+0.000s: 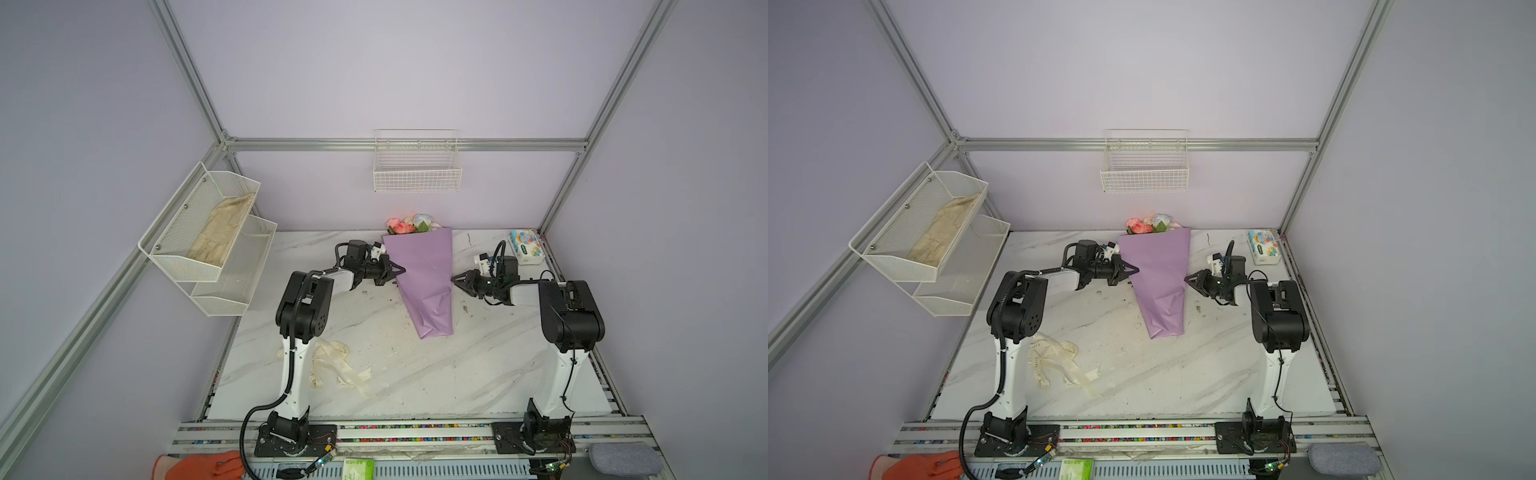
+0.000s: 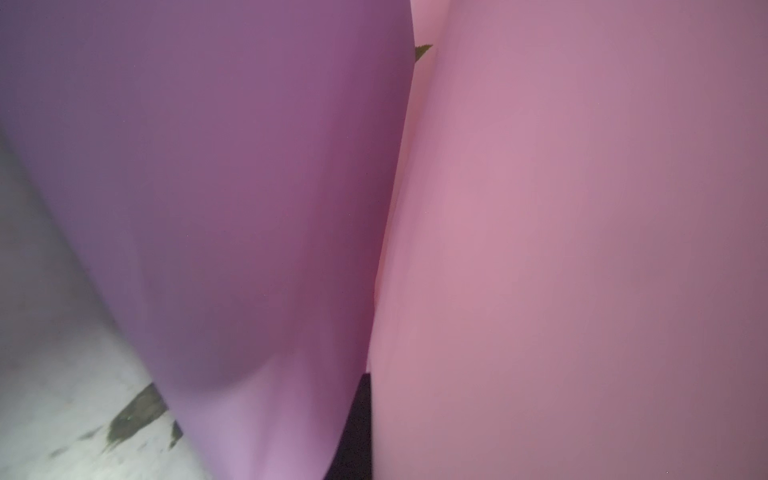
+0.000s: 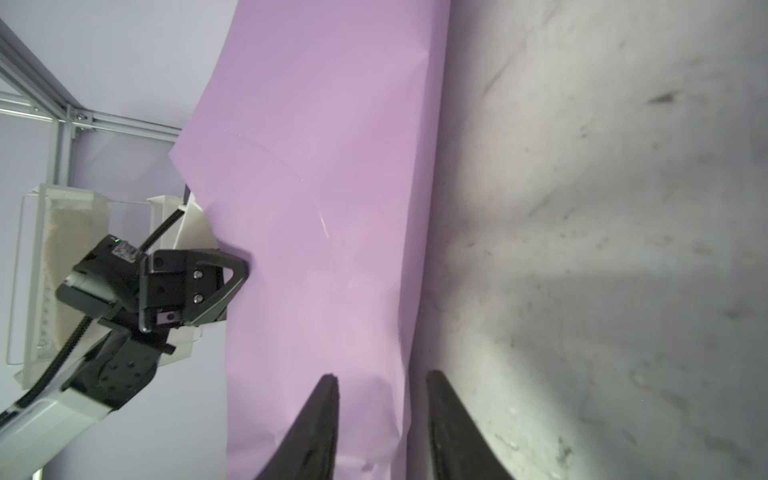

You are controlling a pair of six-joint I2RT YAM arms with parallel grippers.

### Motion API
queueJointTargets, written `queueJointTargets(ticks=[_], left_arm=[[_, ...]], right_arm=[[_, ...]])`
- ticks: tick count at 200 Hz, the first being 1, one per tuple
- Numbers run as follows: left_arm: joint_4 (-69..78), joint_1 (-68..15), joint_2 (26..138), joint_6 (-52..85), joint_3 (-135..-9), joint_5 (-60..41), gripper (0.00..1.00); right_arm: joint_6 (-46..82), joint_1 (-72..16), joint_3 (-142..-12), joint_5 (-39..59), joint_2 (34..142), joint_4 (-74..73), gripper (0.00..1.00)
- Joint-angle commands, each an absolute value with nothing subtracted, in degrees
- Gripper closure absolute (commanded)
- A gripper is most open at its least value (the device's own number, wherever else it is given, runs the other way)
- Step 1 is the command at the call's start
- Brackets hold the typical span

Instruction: Tie the bouquet of fake flowers

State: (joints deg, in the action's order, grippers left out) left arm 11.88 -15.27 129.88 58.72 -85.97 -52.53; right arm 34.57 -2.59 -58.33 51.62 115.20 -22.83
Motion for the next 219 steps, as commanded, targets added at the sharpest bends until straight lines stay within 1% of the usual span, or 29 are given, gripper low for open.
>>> queueJointTargets(ticks=[1,10,18,38,52,57,68,87,93,111,134,157,184,199,206,219], left_arm=[[13.3,-14.8,130.3,57.5,-86.1,-53.7,1.00],[13.4,-14.8,130.4,57.6,-86.1,-53.8,1.00],[13.7,-14.8,130.5,57.9,-86.2,-53.9,1.00],[14.2,-14.8,130.4,58.2,-86.0,-54.1,1.00],[14.2,-14.8,130.4,58.3,-86.0,-54.1,1.00],[14.2,-14.8,130.4,58.3,-86.0,-54.2,1.00],[14.2,-14.8,130.4,58.3,-86.0,-54.2,1.00],[14.2,-14.8,130.4,58.3,-86.0,-54.2,1.00],[14.1,-14.8,130.4,58.3,-85.9,-54.1,1.00],[14.1,-14.8,130.3,58.3,-85.6,-54.0,1.00],[14.1,-14.7,130.2,58.3,-85.5,-54.1,1.00],[14.3,-14.8,129.1,58.4,-84.1,-54.5,1.00],[15.5,-15.3,126.3,58.6,-78.5,-55.0,1.00],[17.1,-16.5,124.8,58.7,-74.2,-55.2,1.00],[17.8,-17.1,124.1,58.6,-72.4,-54.9,1.00],[19.4,-18.0,123.8,58.8,-69.9,-54.4,1.00]], right_arm=[[34.9,-2.6,-55.5,53.2,112.9,-25.8,0.47],[34.2,-2.7,-54.8,51.8,112.8,-24.4,0.42],[34.1,-3.1,-54.3,51.7,113.0,-24.2,0.41],[34.0,-5.9,-53.8,53.1,113.9,-24.7,0.41],[33.4,-7.8,-54.1,51.6,114.4,-23.8,0.41],[33.4,-8.1,-54.1,51.0,114.7,-24.1,0.43],[34.2,-8.3,-54.3,50.8,115.9,-25.3,0.50],[35.0,-8.3,-54.6,51.5,116.4,-25.7,0.71],[34.9,-8.3,-54.1,51.0,115.8,-25.9,0.76],[34.3,-8.1,-52.6,50.8,113.6,-25.7,0.84],[34.4,-8.0,-50.3,51.8,111.8,-25.7,0.88],[35.5,-8.1,-44.3,53.6,108.8,-28.7,0.88],[33.2,-8.0,-38.7,54.3,104.3,-25.5,0.86],[32.6,-8.0,-35.5,52.8,100.8,-23.6,0.86],[32.8,-8.0,-34.0,51.7,99.0,-23.0,0.82],[33.3,-7.9,-32.3,49.1,95.4,-21.4,0.65]])
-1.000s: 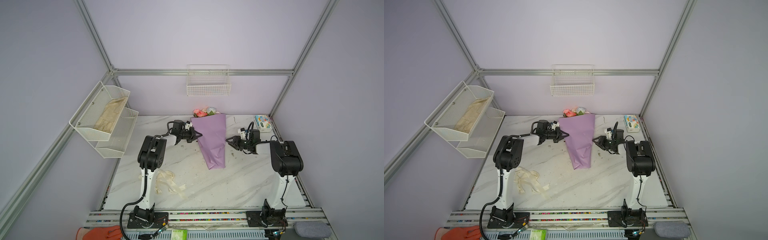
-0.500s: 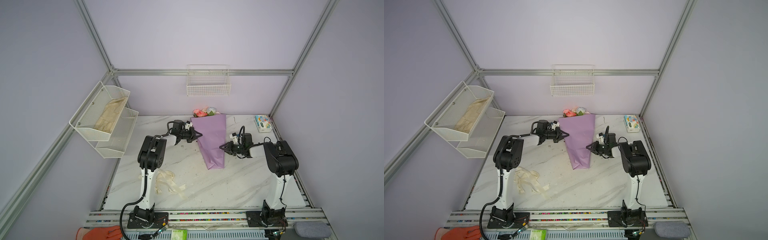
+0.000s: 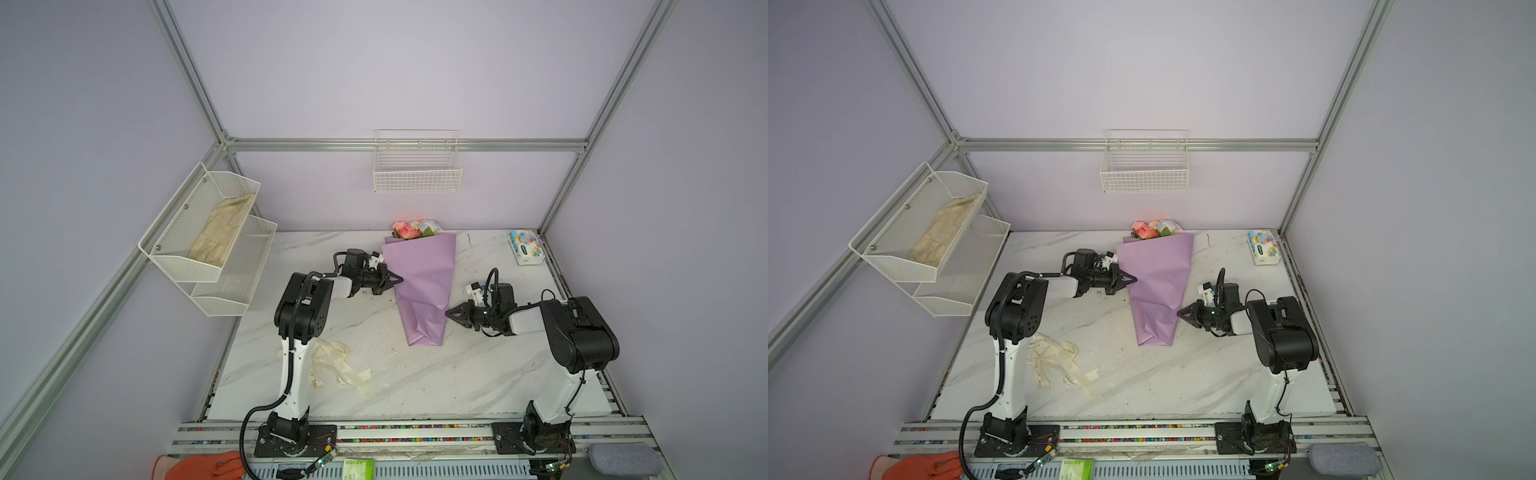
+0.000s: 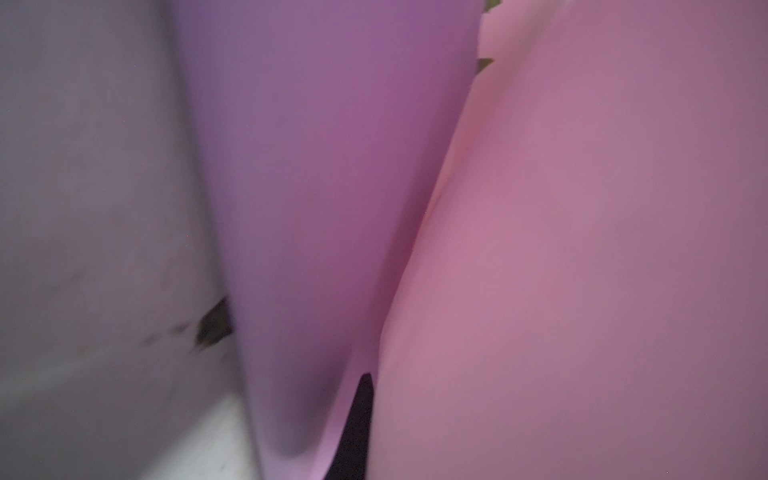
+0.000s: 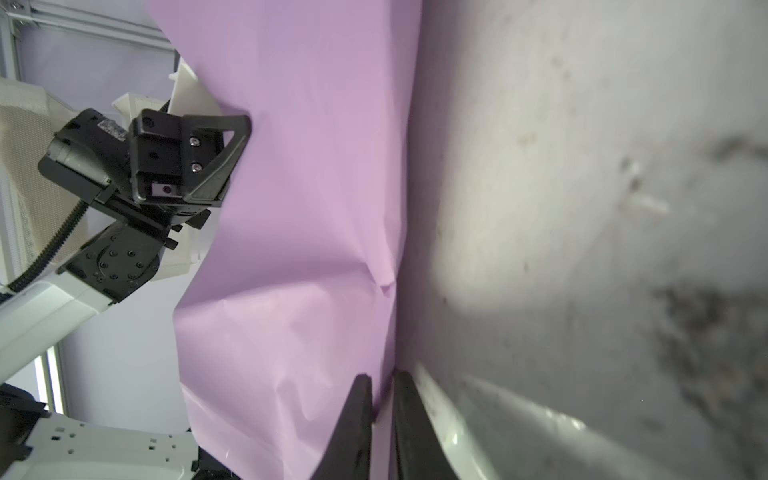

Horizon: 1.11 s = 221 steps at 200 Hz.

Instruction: Tie the bouquet of fake flowers

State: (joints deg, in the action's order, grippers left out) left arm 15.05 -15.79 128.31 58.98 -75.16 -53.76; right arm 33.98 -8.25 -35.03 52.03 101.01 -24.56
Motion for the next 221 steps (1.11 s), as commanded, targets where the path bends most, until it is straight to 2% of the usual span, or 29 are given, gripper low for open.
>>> queueJointTargets(ticks=[1,7,45,64,101,115,127,150,193,207,221], left_arm=[[19.6,-18.0,123.8,58.9,-69.8,-54.4,1.00],[21.1,-18.2,124.0,59.4,-69.1,-54.4,1.00],[26.4,-17.9,124.7,62.7,-70.6,-54.9,1.00],[23.5,-17.7,124.7,60.8,-74.0,-55.3,1.00],[13.3,-17.5,126.3,53.8,-80.0,-55.3,1.00],[12.8,-17.4,127.0,53.3,-80.6,-55.7,0.99],[13.1,-17.4,127.5,53.3,-80.7,-55.9,0.99],[13.6,-17.4,127.8,53.5,-80.6,-55.8,0.98],[13.1,-17.4,127.0,53.1,-79.3,-55.2,0.98],[12.8,-17.4,126.3,53.4,-78.9,-55.6,0.93],[12.2,-17.4,123.7,53.5,-77.2,-55.7,0.75]], right_arm=[[33.3,-7.9,-32.1,48.9,95.1,-21.3,0.63],[33.3,-7.9,-32.0,47.6,93.5,-20.3,0.59],[34.5,-8.2,-33.7,44.0,88.3,-15.6,0.56],[33.3,-8.9,-36.2,37.0,84.6,-9.2,0.56],[34.3,-12.1,-37.7,30.8,76.6,-5.0,0.56],[34.8,-15.4,-38.1,34.9,76.8,-7.4,0.61],[35.3,-19.9,-39.2,37.0,79.1,-9.1,0.69],[35.2,-27.7,-41.7,34.7,85.4,-9.2,0.80],[38.1,-33.4,-39.3,33.1,92.8,-15.1,0.84],[38.6,-33.4,-36.6,32.9,94.7,-17.7,0.84],[39.0,-33.5,-35.0,33.7,95.9,-20.2,0.84]])
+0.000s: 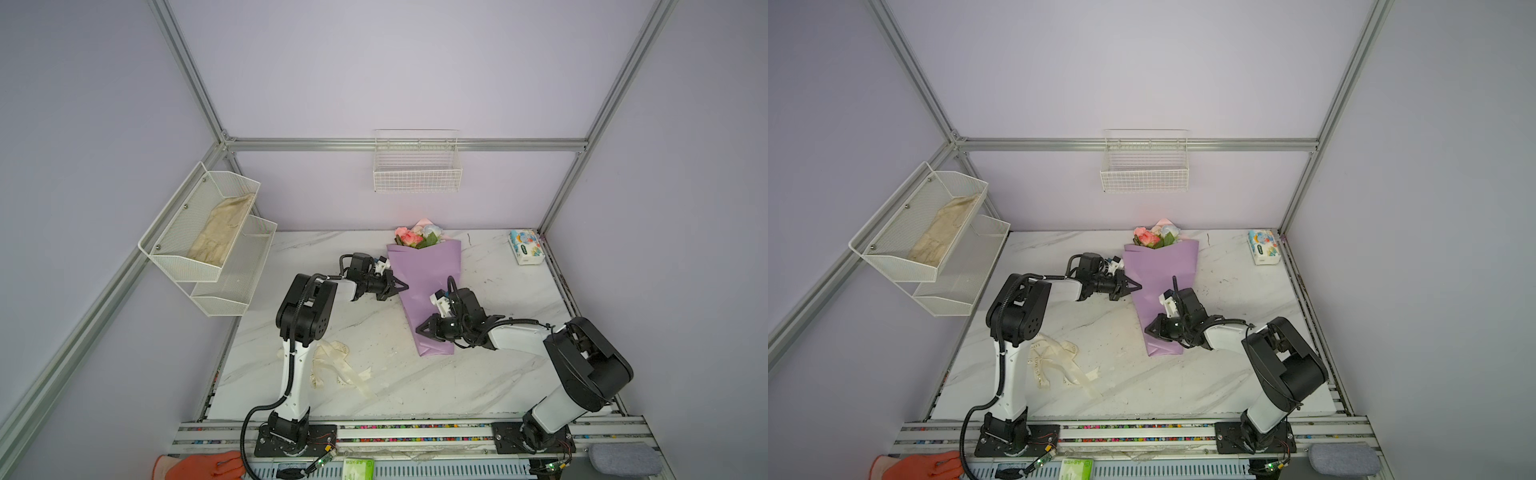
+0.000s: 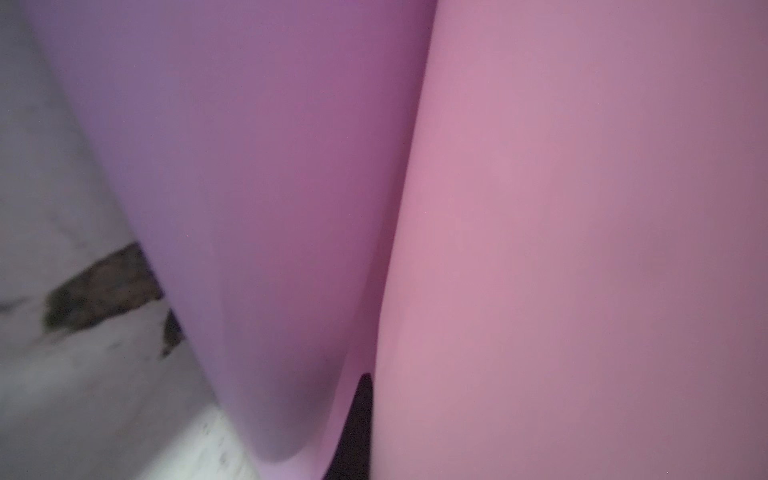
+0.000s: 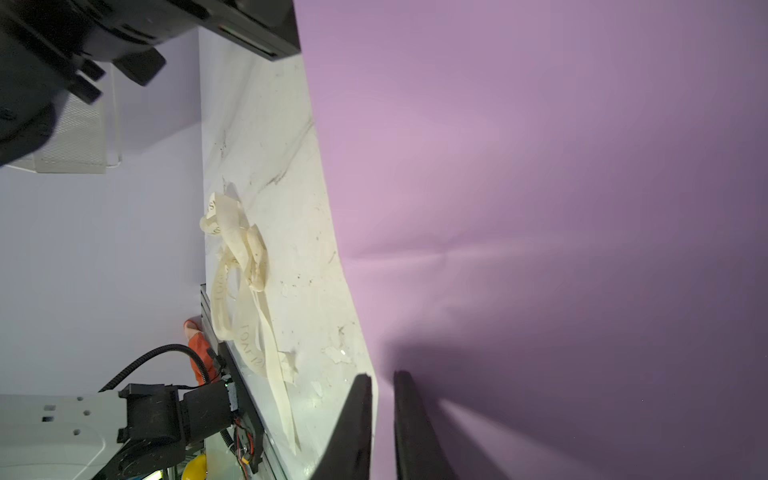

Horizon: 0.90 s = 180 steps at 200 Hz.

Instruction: Tie the bouquet of fake flowers

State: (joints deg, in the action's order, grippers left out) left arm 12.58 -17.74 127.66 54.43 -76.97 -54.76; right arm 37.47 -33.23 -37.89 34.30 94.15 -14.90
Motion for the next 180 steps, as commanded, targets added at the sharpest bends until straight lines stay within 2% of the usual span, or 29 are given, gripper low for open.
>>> queueJointTargets(ticks=[1,24,44,68,81,99,139,180], left_arm=[[12.0,-17.4,123.4,53.5,-77.1,-55.6,0.75],[5.2,-17.2,117.5,49.5,-72.6,-52.3,0.67],[6.3,-17.1,113.1,50.8,-65.0,-49.6,0.59],[8.7,-17.3,107.7,53.0,-56.6,-46.2,0.58],[9.5,-17.5,105.1,54.2,-53.4,-44.7,0.51],[11.2,-18.8,103.5,55.2,-51.2,-45.0,0.52],[13.4,-25.3,107.4,57.6,-53.5,-44.4,0.49],[12.0,-27.9,110.5,59.1,-54.7,-38.1,0.52]], right_arm=[[39.1,-33.5,-34.9,33.8,96.0,-20.5,0.84],[40.4,-33.5,-33.5,33.9,96.3,-22.8,0.84],[41.0,-33.5,-32.2,32.9,95.0,-23.7,0.83],[41.8,-33.5,-30.9,32.7,93.9,-24.5,0.82],[42.7,-33.5,-29.5,32.5,93.3,-26.1,0.82],[43.8,-33.5,-28.1,32.6,93.3,-27.2,0.82],[43.9,-33.6,-26.9,32.5,93.3,-27.8,0.82],[44.3,-33.5,-27.4,32.6,92.1,-28.0,0.81]])
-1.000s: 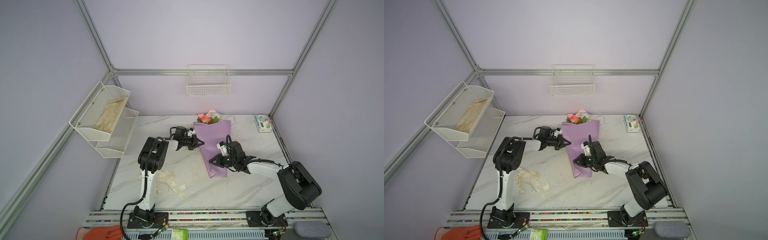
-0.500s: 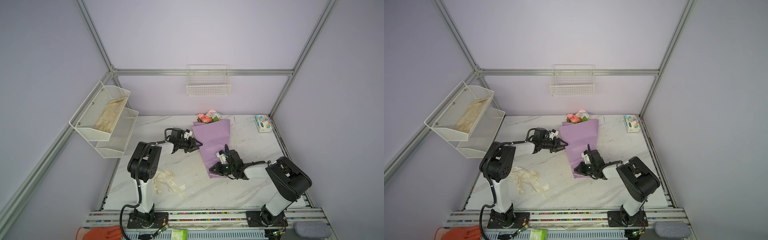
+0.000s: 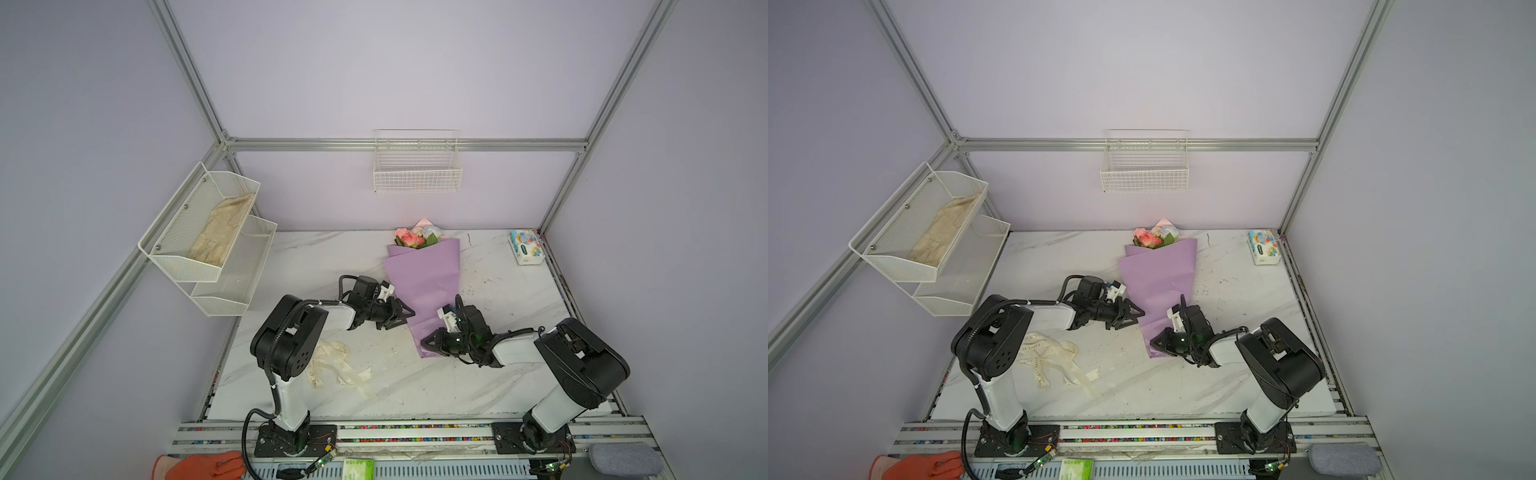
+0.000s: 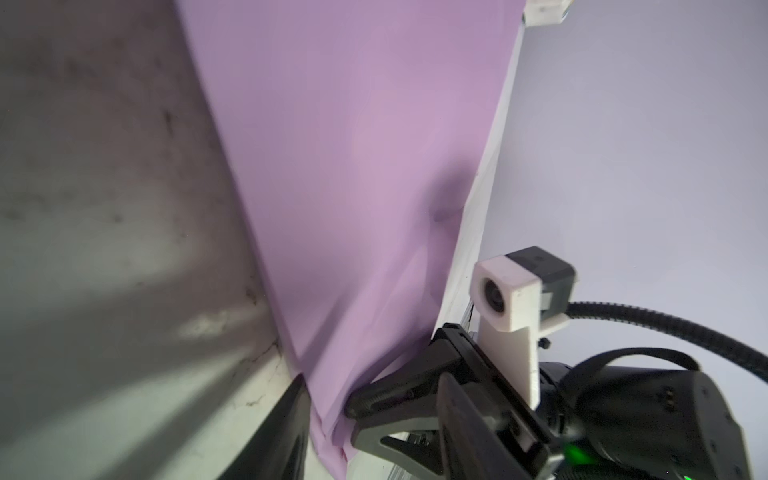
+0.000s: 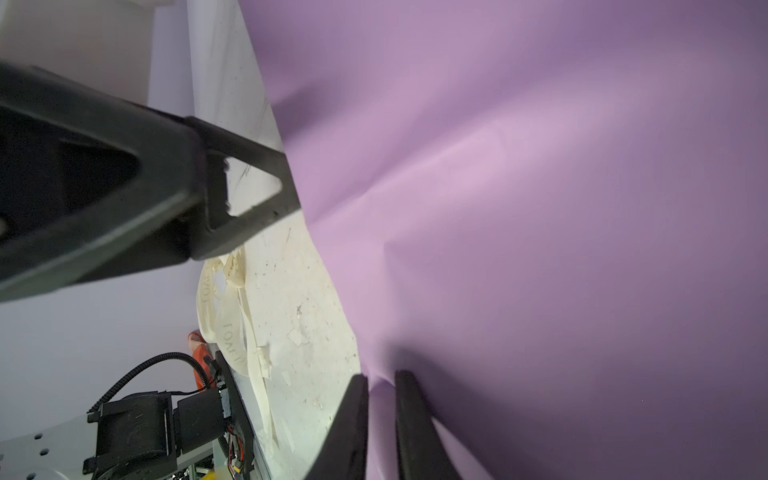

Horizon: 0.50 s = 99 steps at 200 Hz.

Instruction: Tie the bouquet of fake flowers

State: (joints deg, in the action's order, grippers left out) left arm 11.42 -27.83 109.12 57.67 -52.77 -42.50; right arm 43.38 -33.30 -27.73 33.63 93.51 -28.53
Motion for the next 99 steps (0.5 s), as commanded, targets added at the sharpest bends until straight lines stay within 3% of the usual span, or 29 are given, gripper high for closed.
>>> queueJointTargets(ticks=[1,39,70,99], left_arm=[[12.0,-27.9,110.6,59.1,-54.7,-38.0,0.52],[12.2,-28.2,115.5,59.2,-58.1,-38.7,0.65],[10.6,-28.1,117.7,58.1,-60.6,-38.1,0.76],[10.1,-28.0,118.8,57.8,-61.8,-37.9,0.80]], right_arm=[[44.4,-33.5,-27.4,32.6,92.1,-27.9,0.81],[45.4,-32.0,-30.1,30.6,85.9,-23.9,0.68],[43.4,-20.2,-32.0,28.8,81.3,-15.9,0.47],[40.6,-12.0,-34.3,30.0,85.4,-12.9,0.39]])
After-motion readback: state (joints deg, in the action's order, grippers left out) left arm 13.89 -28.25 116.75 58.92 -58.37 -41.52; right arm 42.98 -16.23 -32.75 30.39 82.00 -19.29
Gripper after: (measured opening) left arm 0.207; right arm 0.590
